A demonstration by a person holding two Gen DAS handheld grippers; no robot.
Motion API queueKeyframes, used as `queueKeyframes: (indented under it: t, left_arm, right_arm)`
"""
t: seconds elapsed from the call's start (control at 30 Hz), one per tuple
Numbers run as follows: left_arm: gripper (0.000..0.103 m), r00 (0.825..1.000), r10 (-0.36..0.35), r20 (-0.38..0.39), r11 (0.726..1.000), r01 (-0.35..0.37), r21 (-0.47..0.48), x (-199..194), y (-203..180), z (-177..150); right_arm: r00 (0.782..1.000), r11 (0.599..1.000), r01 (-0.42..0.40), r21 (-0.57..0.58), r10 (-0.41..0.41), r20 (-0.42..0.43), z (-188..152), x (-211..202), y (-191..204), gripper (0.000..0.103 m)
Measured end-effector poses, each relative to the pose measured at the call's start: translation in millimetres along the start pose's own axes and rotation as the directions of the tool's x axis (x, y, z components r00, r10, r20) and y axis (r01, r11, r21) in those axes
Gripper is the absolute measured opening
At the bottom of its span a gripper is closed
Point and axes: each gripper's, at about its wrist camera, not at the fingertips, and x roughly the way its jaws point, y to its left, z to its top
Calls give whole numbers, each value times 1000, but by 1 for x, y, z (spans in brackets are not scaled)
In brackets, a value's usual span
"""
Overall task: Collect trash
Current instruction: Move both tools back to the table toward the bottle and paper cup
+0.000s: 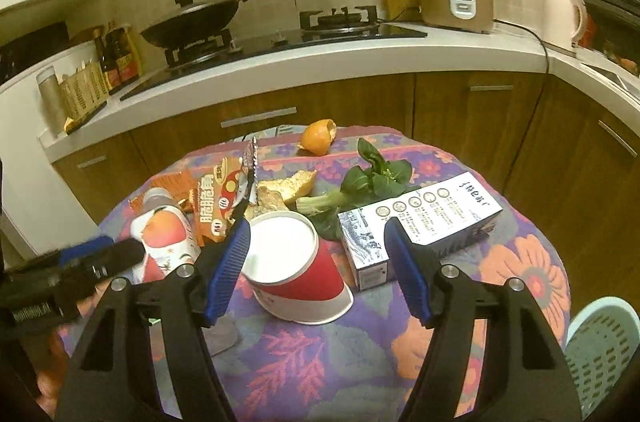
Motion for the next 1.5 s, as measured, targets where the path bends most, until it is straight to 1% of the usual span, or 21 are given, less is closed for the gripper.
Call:
queueKeyframes:
  t: [0.07, 0.1, 0.23, 0.3, 0.33, 0.4, 0.53, 0.63, 0.67, 0.8, 0.87, 0.9, 0.97, 1.07, 1.13, 1.23, 1.3, 1.37, 1.43, 1.47, 1.5]
  left_arm:
    - [78, 1000, -9, -10, 1000, 9, 16, 7, 0, 8]
    - [78, 1000, -3, -31, 1000, 4, 22, 11, 0, 12]
    - [78, 998, 17, -63, 998, -20, -52, 19, 10, 11]
    - [78, 997, 19, -80, 996, -26, -87, 24, 8, 6]
    - [78, 996, 32, -84, 996, -39, -86, 26, 4, 5]
    - [78, 994, 72, -80, 994, -78, -71, 28, -4, 4]
    - [78, 992, 115, -53, 991, -118, -55, 25, -12, 4]
    - [78, 990, 136, -30, 988, -137, -69, 17, -8, 4]
    - [78, 990, 134, -34, 988, -136, -72, 16, -6, 4]
    - [78, 990, 95, -109, 990, -105, -89, 28, 2, 4]
    - [78, 986, 102, -135, 990, -114, -78, 33, 4, 2]
    - [77, 984, 102, -146, 991, -114, -74, 35, 6, 0]
    - [77, 985, 76, -156, 993, -89, -79, 37, 10, 0]
    - [76, 983, 45, -178, 996, -57, -64, 40, 13, 3]
    - [76, 981, 19, -195, 999, -25, -31, 42, 15, 6]
    - [75, 976, -14, -217, 999, 20, 26, 45, 19, 10]
    - [72, 973, -35, -226, 997, 51, 66, 45, 22, 13]
    - [67, 972, -53, -228, 990, 81, 116, 43, 23, 16]
    - [65, 972, -60, -228, 977, 104, 186, 39, 20, 16]
    - [64, 973, -54, -224, 971, 104, 217, 37, 19, 16]
    - [62, 973, -55, -222, 967, 107, 231, 34, 19, 15]
  right_arm:
    - [1000, 1000, -16, 1, 16, -4, -2, 4, -2, 67]
    - [1000, 1000, -18, 0, 18, -7, -2, 6, -2, 68]
    - [999, 999, -35, -14, 35, -21, -7, 16, 0, 70]
    - [998, 999, -51, -9, 51, -20, -7, 18, 0, 71]
    - [998, 999, -52, -9, 52, -21, -7, 17, -1, 71]
    - [998, 998, -54, -17, 54, -24, -7, 18, 0, 71]
    - [997, 997, -74, -26, 73, -25, -8, 15, 3, 71]
    - [994, 994, -104, -45, 103, -22, -10, 12, 8, 71]
    - [994, 993, -106, -50, 105, -21, -10, 11, 9, 71]
    - [992, 991, -123, -61, 121, -33, -10, 11, 11, 71]
    - [989, 988, -144, -54, 142, -36, -11, 10, 10, 71]
    - [986, 985, -165, -46, 164, -36, -12, 8, 8, 71]
    - [982, 981, -189, -38, 188, -31, -13, 4, 6, 71]
    - [980, 979, -195, -65, 192, -42, -16, 0, 8, 71]
    - [983, 980, -179, -90, 174, -62, -18, 2, 11, 71]
    - [986, 984, -154, -91, 147, -80, -16, 9, 12, 71]
    - [985, 984, -151, -90, 142, -99, -14, 15, 12, 71]
    - [988, 986, -126, -105, 115, -106, -15, 19, 15, 71]
    - [988, 986, -114, -124, 99, -117, -17, 21, 19, 58]
    - [988, 985, -112, -128, 96, -121, -18, 21, 20, 54]
    - [990, 986, -104, -127, 90, -113, -18, 20, 20, 54]
